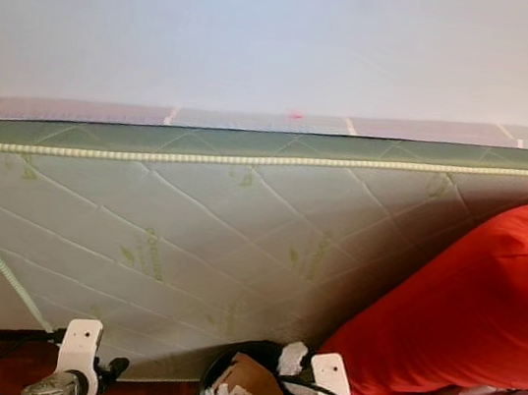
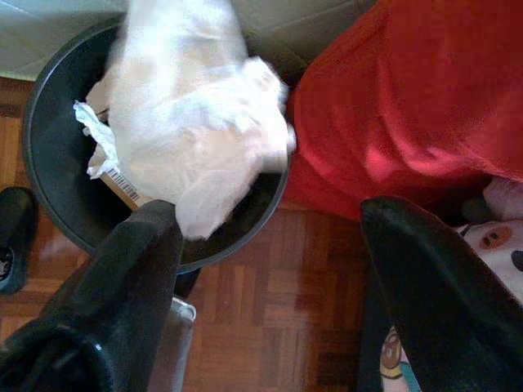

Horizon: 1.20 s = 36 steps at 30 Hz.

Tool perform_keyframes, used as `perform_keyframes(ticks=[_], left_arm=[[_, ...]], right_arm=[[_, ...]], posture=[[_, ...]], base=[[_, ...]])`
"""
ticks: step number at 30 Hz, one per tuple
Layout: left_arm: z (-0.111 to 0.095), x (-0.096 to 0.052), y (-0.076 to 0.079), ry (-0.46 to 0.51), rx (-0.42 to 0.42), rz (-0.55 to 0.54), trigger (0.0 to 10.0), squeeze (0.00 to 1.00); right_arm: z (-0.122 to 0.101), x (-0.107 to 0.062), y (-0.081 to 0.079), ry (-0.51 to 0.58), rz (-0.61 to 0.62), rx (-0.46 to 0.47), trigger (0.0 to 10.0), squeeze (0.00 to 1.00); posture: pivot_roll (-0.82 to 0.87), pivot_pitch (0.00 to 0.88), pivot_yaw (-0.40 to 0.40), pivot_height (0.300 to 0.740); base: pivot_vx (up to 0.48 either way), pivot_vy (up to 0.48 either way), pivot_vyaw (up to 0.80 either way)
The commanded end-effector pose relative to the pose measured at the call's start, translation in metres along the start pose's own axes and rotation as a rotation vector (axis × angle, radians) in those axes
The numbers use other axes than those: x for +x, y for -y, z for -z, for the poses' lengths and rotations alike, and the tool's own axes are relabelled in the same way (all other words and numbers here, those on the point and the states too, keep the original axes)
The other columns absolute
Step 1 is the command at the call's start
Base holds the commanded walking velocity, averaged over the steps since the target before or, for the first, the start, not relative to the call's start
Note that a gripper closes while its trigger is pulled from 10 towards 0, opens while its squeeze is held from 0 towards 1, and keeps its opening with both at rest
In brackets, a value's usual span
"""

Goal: Clean up the room

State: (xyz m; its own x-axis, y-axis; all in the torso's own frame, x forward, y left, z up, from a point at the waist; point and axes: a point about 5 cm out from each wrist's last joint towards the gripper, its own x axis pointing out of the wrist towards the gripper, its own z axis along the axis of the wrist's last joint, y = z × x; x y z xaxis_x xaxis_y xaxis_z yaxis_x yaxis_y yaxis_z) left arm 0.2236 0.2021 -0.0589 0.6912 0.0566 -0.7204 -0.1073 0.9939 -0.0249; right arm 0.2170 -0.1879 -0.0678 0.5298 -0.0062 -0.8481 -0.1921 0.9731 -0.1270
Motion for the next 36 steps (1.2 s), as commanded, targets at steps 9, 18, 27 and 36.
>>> perform_keyframes(ticks=[9, 18, 27, 36], left_arm=[[0.003, 0.000, 0.000, -0.018, 0.004, 0.002, 10.0, 0.00], [0.003, 0.000, 0.000, -0.019, 0.002, 0.001, 10.0, 0.00], [0.003, 0.000, 0.000, -0.019, 0.003, 0.001, 10.0, 0.00], [0.003, 0.000, 0.000, -0.020, 0.006, -0.002, 10.0, 0.00]], right_arm=[[-0.005, 0.000, 0.008, -0.001, 0.120, -0.099, 10.0, 0.00], [-0.004, 0.000, 0.009, -0.036, 0.131, -0.141, 10.0, 0.00], [-0.005, 0.000, 0.005, 0.003, 0.070, -0.089, 10.0, 0.00], [-0.009, -0.001, -0.002, 0.124, -0.006, 0.174, 10.0, 0.00]], posture=[[0.11, 0.000, -0.033, 0.740], [0.11, 0.000, -0.033, 0.740], [0.11, 0.000, -0.033, 0.740], [0.11, 0.000, -0.028, 0.740]], base=[[0.000, 0.000, 0.00], [0.000, 0.000, 0.00], [0.000, 0.000, 0.00], [0.000, 0.000, 0.00]])
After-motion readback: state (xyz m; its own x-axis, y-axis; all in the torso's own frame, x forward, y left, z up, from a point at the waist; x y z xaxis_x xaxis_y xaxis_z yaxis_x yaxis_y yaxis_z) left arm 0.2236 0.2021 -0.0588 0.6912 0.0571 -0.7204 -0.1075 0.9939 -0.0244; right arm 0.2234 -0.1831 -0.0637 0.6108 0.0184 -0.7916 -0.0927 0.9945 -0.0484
